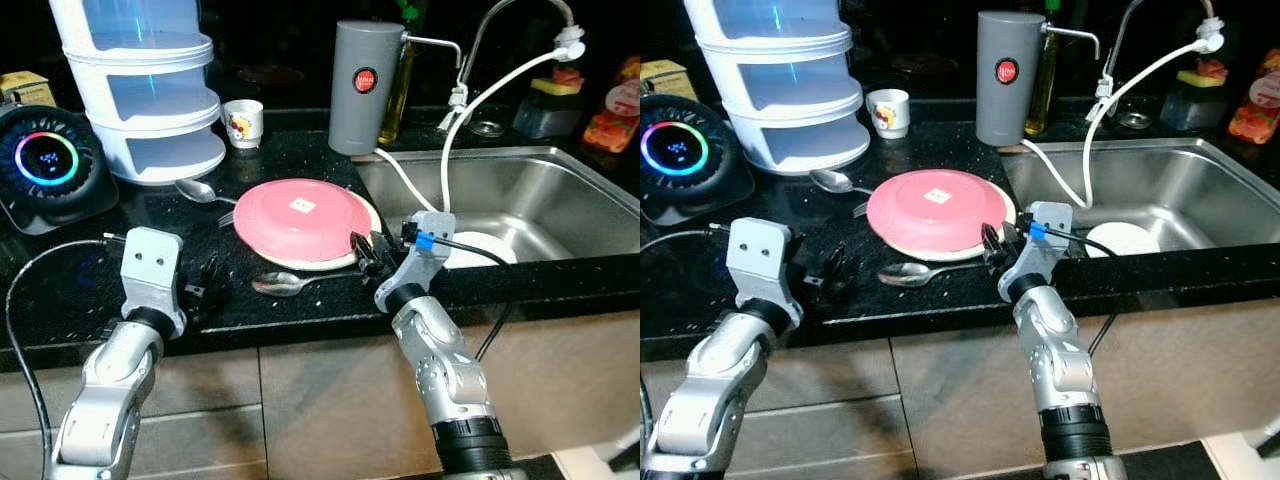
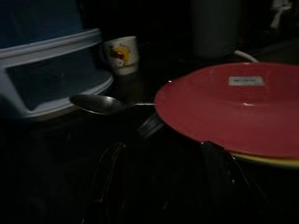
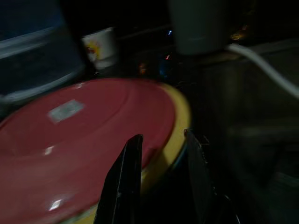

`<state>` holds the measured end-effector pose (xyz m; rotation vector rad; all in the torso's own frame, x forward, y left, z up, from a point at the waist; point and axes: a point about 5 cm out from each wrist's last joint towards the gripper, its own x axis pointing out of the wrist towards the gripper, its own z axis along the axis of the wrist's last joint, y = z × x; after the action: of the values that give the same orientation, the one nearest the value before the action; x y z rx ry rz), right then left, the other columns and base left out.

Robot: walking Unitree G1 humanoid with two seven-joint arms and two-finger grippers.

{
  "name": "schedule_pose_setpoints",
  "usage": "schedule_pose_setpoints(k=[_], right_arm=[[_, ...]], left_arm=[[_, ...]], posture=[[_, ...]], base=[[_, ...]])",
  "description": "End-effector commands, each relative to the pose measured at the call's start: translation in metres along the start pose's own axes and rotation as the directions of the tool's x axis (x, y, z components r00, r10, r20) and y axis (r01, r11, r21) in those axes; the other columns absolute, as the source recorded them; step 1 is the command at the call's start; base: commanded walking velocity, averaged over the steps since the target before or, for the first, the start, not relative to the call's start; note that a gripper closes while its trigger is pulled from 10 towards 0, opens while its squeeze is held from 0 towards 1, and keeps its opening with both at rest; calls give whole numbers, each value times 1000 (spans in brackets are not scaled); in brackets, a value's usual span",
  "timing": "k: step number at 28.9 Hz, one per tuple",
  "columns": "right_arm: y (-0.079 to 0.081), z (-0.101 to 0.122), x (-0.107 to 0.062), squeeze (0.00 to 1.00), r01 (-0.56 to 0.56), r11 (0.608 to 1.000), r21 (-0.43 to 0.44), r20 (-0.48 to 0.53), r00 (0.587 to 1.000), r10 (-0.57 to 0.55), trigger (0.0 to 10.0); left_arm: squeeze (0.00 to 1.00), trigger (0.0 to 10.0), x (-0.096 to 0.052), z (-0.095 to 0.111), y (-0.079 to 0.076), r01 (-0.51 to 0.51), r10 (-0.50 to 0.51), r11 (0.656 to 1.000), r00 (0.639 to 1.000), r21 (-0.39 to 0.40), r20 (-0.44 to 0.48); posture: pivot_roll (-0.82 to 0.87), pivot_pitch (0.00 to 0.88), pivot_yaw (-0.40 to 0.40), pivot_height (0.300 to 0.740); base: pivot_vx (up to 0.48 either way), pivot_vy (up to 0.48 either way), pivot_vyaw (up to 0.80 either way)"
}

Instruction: Kitchen organization

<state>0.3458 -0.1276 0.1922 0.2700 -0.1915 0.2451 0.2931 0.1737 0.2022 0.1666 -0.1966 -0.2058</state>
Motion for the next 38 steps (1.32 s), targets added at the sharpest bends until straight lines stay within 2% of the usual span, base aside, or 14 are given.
schedule_pose_setpoints(k=[1, 10, 17, 22, 25, 34, 38], right_arm=[[5, -5, 1, 0, -16, 1000, 20, -19, 1000, 16, 10000], [13, 10, 8, 0, -85, 996, 35, 27, 996, 84, 10000], [20, 28, 14, 0, -142, 988, 64, 85, 987, 137, 10000], [25, 33, 15, 27, -181, 981, 64, 96, 980, 174, 10000], [28, 34, 16, 0, -201, 978, 46, 100, 976, 196, 10000], [25, 38, 18, 0, -168, 985, 42, 102, 981, 163, 10000], [21, 40, 19, 0, -146, 989, 36, 105, 984, 142, 10000]], left_arm=[[0, 10000, -2, -1, 2, -10, 11, 1000, 1000, 7, -14], [0, 10000, -1, 9, 2, -44, 45, 999, 999, -29, 8], [0, 10000, 2, 27, 3, -33, 35, 999, 999, -42, 41], [0, 10000, 2, 32, 5, -38, 41, 997, 998, -66, 53], [0, 10000, 2, 34, 3, -34, 38, 997, 998, -73, 45], [0, 10000, 4, 36, 3, -37, 38, 997, 999, -71, 23], [0, 10000, 5, 36, 11, -90, 91, 993, 996, -81, 14]], posture=[[71, 73, -7, 740], [81, 74, -11, 740], [91, 77, -16, 740], [93, 76, -18, 740], [90, 76, -19, 740], [88, 76, -19, 740], [86, 76, -18, 740]], base=[[304, 0, 0], [116, 0, 0], [0, 0, 0], [0, 0, 660], [0, 0, 429], [0, 0, 0], [0, 0, 0]])
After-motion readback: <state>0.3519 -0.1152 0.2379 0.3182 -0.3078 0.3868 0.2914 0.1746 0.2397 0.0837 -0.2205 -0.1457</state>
